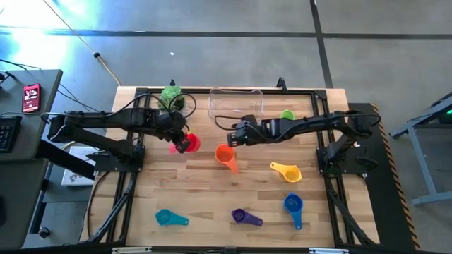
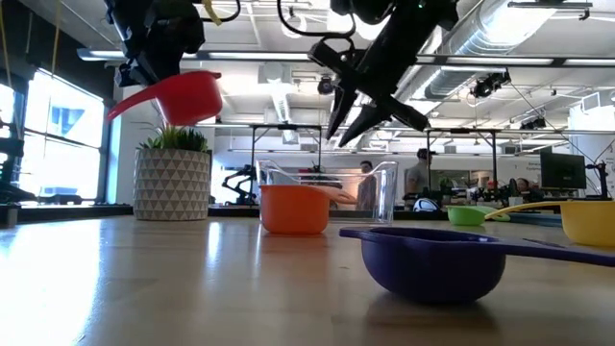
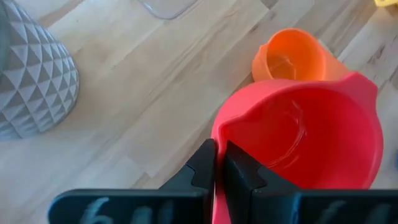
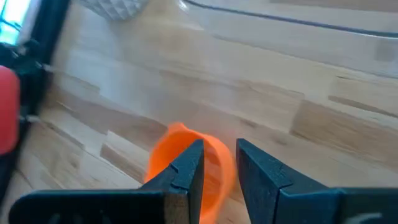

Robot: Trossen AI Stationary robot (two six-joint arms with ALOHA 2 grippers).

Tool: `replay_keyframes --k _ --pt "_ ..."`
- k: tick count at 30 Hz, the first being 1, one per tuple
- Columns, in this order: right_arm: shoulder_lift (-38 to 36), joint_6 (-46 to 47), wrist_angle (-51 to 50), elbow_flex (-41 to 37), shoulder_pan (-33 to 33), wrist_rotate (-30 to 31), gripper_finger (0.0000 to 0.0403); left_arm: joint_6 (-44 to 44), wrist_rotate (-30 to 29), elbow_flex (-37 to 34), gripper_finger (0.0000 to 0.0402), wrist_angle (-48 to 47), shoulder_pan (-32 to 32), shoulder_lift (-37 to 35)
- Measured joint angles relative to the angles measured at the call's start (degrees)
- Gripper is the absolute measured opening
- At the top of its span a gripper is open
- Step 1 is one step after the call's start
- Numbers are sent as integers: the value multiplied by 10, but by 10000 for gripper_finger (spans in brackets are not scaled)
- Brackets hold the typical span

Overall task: Nest measuring cups in basket
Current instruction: Stack the red measuring cup on top of the orange measuring cup

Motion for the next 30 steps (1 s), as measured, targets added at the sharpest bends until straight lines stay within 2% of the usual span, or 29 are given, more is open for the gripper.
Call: replay_keyframes --k 3,6,18,30 --pt "0 -3 -25 -1 0 -33 85 -28 0 0 10 0 -8 0" --pt "5 -3 -44 -5 11 -40 85 -45 -1 0 10 0 -14 0" --pt "69 43 -48 -5 78 -26 85 -58 -2 0 10 5 -15 0" --pt "122 78 -20 -5 100 -30 85 -34 -5 0 10 16 -15 0"
